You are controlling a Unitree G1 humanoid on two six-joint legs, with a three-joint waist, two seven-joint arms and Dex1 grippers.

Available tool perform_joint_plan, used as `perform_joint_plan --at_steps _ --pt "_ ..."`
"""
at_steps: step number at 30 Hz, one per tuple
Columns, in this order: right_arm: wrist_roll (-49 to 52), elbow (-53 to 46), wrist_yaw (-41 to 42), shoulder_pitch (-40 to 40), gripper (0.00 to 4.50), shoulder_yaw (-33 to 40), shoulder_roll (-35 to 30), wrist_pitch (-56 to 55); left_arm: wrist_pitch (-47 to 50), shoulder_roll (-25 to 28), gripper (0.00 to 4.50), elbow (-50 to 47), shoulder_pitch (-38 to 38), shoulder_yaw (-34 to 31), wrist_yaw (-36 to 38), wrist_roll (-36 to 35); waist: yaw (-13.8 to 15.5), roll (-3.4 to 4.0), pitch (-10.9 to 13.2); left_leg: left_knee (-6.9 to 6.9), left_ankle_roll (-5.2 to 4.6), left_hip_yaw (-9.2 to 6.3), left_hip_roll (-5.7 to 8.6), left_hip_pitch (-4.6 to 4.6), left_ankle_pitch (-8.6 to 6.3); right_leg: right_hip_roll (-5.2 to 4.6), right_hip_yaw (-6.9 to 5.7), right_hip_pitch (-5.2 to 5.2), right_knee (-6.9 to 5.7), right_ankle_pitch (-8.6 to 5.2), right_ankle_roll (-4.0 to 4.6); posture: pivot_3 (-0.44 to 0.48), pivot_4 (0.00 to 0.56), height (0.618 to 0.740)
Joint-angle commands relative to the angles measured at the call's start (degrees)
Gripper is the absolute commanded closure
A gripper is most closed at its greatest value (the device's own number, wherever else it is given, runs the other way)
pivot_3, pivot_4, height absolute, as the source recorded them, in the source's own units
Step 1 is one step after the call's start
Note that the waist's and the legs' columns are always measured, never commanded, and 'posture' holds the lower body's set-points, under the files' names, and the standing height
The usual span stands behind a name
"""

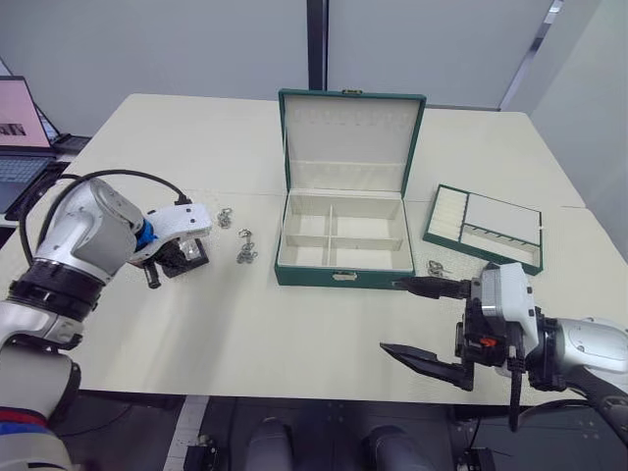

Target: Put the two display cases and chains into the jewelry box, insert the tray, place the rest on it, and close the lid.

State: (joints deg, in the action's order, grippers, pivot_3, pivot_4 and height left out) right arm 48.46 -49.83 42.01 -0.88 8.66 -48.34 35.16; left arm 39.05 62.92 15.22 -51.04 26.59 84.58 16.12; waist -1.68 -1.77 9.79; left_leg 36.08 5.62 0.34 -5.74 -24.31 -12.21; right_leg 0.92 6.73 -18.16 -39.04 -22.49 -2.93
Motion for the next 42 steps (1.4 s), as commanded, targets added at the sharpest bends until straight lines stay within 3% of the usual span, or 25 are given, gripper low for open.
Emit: perform_joint_plan --at_steps 1,7,11,18,24,28,34,42 --pt "0.96 -1.16 1.64 -1.08 0.00 3.46 -0.87 -1.68 -0.31 5.27 4.48 -7.43 -3.01 -3.41 6.44 -3.45 0.08 0.00 0.00 0.00 0.00 -0.01 0.00 0.00 0.00 0.00 -0.02 0.00 0.00 0.00 0.00 0.000 0.150 0.740" --pt "1.02 -0.95 2.71 -5.15 0.00 8.76 -1.15 -2.39 1.29 11.26 4.48 -14.73 -8.91 -1.02 7.92 -18.40 0.24 0.00 0.00 0.01 -0.07 -0.05 0.01 0.00 -0.04 -0.01 -0.05 0.06 0.01 0.00 0.00 0.000 0.150 0.740" --pt "0.08 -0.60 2.99 -7.34 0.00 11.03 -1.01 -2.90 1.65 10.50 4.48 -15.10 -15.54 3.40 7.92 -23.88 0.30 0.00 0.00 0.05 -0.19 -0.11 0.02 0.00 -0.10 -0.01 -0.11 0.12 0.00 0.00 0.00 0.000 0.150 0.740" --pt "-3.05 1.51 3.08 -10.46 0.00 13.66 -1.07 -3.74 -1.58 -1.10 4.48 -7.32 -28.11 12.38 7.92 -26.09 0.42 0.00 -0.01 0.10 -0.21 -0.15 0.06 0.05 -0.09 0.00 -0.14 0.23 0.04 0.00 0.00 0.000 0.150 0.740" --pt "-5.08 0.96 1.05 -11.07 0.00 13.42 -0.35 -3.40 -6.97 -12.89 4.48 3.13 -33.27 15.73 7.92 -26.27 0.33 0.02 -0.01 0.12 -0.19 -0.15 0.07 0.04 -0.08 0.00 -0.13 0.24 0.03 0.00 0.00 0.000 0.150 0.740" --pt "-6.11 -0.96 -3.04 -10.41 0.00 11.40 -0.16 -1.47 -11.48 -19.82 4.48 9.49 -34.00 15.73 7.92 -26.51 0.05 0.06 -0.03 0.11 -0.05 -0.12 0.06 0.05 0.00 0.00 -0.09 0.23 0.03 0.00 0.00 0.000 0.150 0.740" --pt "-11.68 -3.53 -10.03 -9.20 0.00 5.25 2.69 -1.18 -17.75 -30.47 4.48 24.52 -35.17 13.35 7.46 -19.39 0.18 0.06 -0.03 0.12 -0.05 -0.13 0.11 0.03 0.00 -0.01 -0.09 0.23 0.04 0.00 -0.01 0.000 0.150 0.740" --pt "-15.52 -5.89 -15.93 -8.37 0.00 0.35 5.66 0.54 -24.77 -39.78 4.48 40.36 -36.55 9.13 4.55 -13.58 0.15 0.05 -0.03 0.10 -0.04 -0.13 0.15 -0.07 0.00 -0.01 -0.08 0.13 0.04 0.00 -0.01 0.000 0.150 0.740"
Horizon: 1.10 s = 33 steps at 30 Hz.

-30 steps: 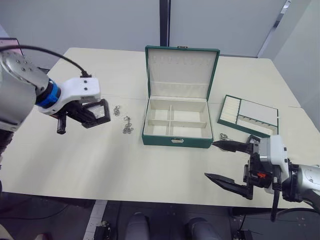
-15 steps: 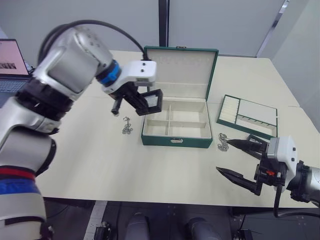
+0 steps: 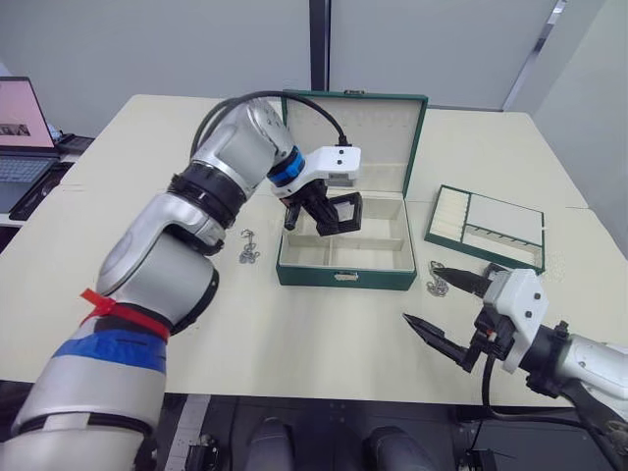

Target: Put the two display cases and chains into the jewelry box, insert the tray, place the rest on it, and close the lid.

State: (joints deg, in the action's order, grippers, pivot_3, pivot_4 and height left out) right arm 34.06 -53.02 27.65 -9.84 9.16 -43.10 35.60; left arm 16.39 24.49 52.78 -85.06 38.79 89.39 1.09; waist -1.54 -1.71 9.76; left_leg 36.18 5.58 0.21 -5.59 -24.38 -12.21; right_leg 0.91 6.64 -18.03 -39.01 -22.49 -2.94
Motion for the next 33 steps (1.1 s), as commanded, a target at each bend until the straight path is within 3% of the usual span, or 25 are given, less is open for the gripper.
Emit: perform_joint_plan --at_steps 1,18,33 --pt "-1.66 -2.84 -1.83 0.35 0.00 -0.46 0.44 0.19 -2.68 -2.47 4.48 4.31 -2.81 -3.54 -0.67 2.06 0.02 0.00 0.00 0.00 0.00 0.00 0.00 -0.02 0.00 0.00 -0.01 -0.01 0.00 0.00 0.00 0.000 0.150 0.740" --pt "-3.39 -4.66 -3.31 -0.63 0.00 -1.44 1.49 2.08 -9.39 -12.20 4.48 19.32 -4.29 -10.32 -12.36 11.18 0.09 0.00 0.00 0.00 0.01 -0.02 0.04 -0.05 0.01 -0.01 -0.02 -0.01 -0.01 0.00 0.00 0.000 0.150 0.740" --pt "-2.35 -6.91 -7.02 0.33 0.00 1.32 2.37 7.75 -11.49 -14.38 4.48 22.52 -3.77 -13.01 -16.77 15.97 0.09 0.01 -0.01 0.00 0.03 -0.02 0.04 -0.05 0.02 -0.01 -0.02 -0.01 -0.03 0.00 0.00 0.000 0.150 0.740"
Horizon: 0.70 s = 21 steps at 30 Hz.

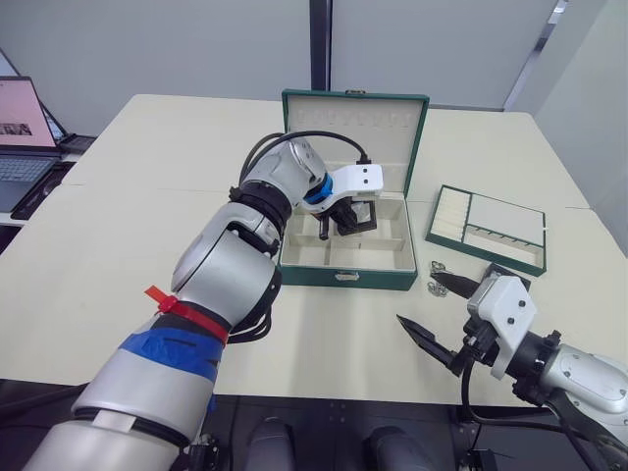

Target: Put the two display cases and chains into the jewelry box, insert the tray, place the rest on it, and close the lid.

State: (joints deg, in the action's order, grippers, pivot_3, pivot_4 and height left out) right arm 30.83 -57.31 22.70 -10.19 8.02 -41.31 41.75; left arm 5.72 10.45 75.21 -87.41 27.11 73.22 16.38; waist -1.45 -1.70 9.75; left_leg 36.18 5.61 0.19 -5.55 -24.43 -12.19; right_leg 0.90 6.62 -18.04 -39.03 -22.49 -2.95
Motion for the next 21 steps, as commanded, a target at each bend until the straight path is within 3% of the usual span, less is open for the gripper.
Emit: perform_joint_plan --at_steps 1,21 --pt "0.89 -2.65 -2.78 0.71 0.00 2.75 0.54 2.13 -0.83 -0.41 4.48 0.18 -1.35 -1.51 -0.75 0.90 0.00 0.00 0.00 0.00 0.00 0.00 0.00 0.00 0.00 0.00 0.00 0.00 0.00 0.00 0.00 0.000 0.150 0.740" --pt "0.84 -2.69 -5.40 -1.78 0.00 3.37 -0.78 0.93 -1.05 -1.50 4.48 1.03 -0.54 -3.40 -2.75 3.28 -0.01 0.02 -0.01 0.00 0.00 0.00 0.01 0.00 0.00 0.00 0.00 0.00 -0.02 0.00 0.00 0.000 0.150 0.740"
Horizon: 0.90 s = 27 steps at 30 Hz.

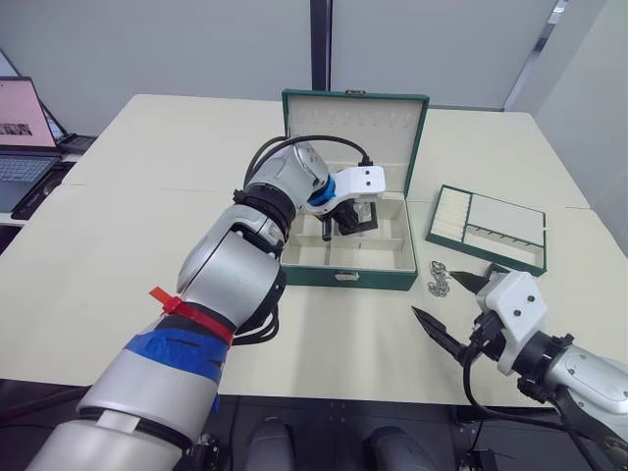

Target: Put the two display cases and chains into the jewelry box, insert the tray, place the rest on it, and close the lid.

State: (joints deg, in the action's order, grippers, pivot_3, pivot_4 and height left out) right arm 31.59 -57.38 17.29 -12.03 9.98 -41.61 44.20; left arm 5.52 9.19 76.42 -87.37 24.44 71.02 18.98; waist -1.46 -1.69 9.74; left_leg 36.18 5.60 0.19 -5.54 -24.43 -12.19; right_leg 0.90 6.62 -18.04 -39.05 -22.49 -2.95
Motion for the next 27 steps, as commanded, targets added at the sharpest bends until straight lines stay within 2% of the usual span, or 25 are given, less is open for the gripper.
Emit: perform_joint_plan --at_steps 1,2,5,14,19,22,25,26,27 --pt "0.06 -2.62 0.04 -0.05 0.00 1.41 -0.53 -1.71 -0.82 -0.26 4.48 -0.16 -0.56 -0.76 -0.40 0.81 0.00 0.00 0.00 0.00 0.00 0.00 0.00 0.00 0.00 0.00 0.00 0.00 0.00 0.00 0.00 0.000 0.150 0.740" --pt "0.07 -2.62 0.05 -0.21 0.00 1.41 -0.60 -1.92 -0.71 -0.28 4.48 -0.14 -0.54 -0.80 -0.08 0.90 0.00 0.00 0.00 0.00 0.00 0.00 0.00 0.00 0.00 0.00 0.00 0.00 0.00 0.00 0.00 0.000 0.150 0.740" --pt "0.18 -2.62 0.23 -0.58 0.00 1.45 -0.94 -2.49 -0.82 -0.28 3.64 -0.11 -0.33 -0.92 -0.38 1.16 0.01 0.00 0.00 0.00 0.00 0.00 0.00 0.00 0.00 0.00 0.00 0.00 0.00 0.00 0.00 0.000 0.150 0.740" --pt "0.70 -2.62 0.70 -0.64 0.00 1.38 -1.79 -3.21 -0.09 -0.06 0.81 -0.18 -0.53 -1.96 0.70 0.51 0.01 0.01 0.00 0.00 0.00 0.00 0.00 0.00 0.00 0.00 0.00 0.00 0.00 0.00 0.00 0.000 0.150 0.740" --pt "1.42 -2.62 1.63 0.99 0.00 1.26 -1.64 -3.09 2.44 1.85 0.81 -1.40 -2.45 -5.54 6.78 -2.65 -0.07 0.01 -0.01 0.00 0.00 0.00 0.00 0.00 0.01 0.00 -0.01 0.00 -0.01 0.00 0.00 0.000 0.150 0.740" --pt "3.31 -2.27 2.91 2.11 0.00 1.49 -0.93 -2.56 4.57 5.88 0.81 -5.80 -2.92 -10.38 15.85 -8.14 -0.25 0.03 -0.02 -0.02 0.00 0.00 0.00 0.00 0.01 0.01 -0.01 -0.03 -0.04 0.00 0.00 0.000 0.150 0.740" --pt "6.46 -1.40 4.50 2.25 0.00 2.08 -0.52 -2.00 7.82 12.09 0.31 -17.00 1.88 -9.24 21.24 -13.81 -0.35 0.11 -0.06 -0.05 0.01 0.01 -0.03 0.01 0.02 0.01 -0.01 -0.04 -0.04 0.00 0.00 0.000 0.150 0.740" --pt "7.30 -0.91 5.12 2.32 0.00 2.11 -0.58 -1.83 12.18 16.50 0.01 -26.24 6.10 -7.47 21.48 -18.09 -0.41 0.32 -0.19 -0.05 0.01 0.01 -0.04 0.01 0.02 0.01 -0.02 -0.02 -0.03 0.00 0.00 0.000 0.150 0.740" --pt "7.87 -0.58 5.49 2.40 0.00 2.13 -0.68 -1.72 15.89 19.79 0.01 -33.47 9.27 -6.13 21.48 -21.40 -0.53 0.51 -0.29 -0.06 0.02 0.04 -0.06 0.02 0.02 0.00 0.00 0.00 0.02 0.00 0.00 0.000 0.150 0.740"
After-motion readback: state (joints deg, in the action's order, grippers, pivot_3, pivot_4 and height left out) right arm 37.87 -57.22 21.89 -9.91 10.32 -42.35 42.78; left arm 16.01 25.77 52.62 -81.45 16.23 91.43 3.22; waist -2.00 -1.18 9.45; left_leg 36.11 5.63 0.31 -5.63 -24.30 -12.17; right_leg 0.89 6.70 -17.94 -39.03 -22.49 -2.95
